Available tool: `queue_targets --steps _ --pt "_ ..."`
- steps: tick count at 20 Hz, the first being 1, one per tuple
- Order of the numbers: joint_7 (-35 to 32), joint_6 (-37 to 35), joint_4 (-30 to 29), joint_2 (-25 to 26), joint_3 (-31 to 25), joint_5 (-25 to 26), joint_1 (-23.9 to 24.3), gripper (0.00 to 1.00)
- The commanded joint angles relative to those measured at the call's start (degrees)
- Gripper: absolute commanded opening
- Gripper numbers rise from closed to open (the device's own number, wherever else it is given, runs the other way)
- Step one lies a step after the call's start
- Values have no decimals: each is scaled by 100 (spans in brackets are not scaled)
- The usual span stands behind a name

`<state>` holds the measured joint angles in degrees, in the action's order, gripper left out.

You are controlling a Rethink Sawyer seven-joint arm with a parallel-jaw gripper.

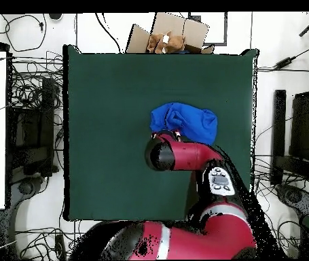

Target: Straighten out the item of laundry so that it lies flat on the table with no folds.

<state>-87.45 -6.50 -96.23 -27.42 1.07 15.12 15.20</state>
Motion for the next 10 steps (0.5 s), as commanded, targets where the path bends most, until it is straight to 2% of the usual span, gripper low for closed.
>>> queue_targets --steps 1,4,10 --pt "-1192 -1292 340 -540 118 -659 -602 0" --pt "-1296 -1572 694 -468 274 -861 -844 0" --pt "-1153 -2031 1324 -233 405 -929 -1096 0"
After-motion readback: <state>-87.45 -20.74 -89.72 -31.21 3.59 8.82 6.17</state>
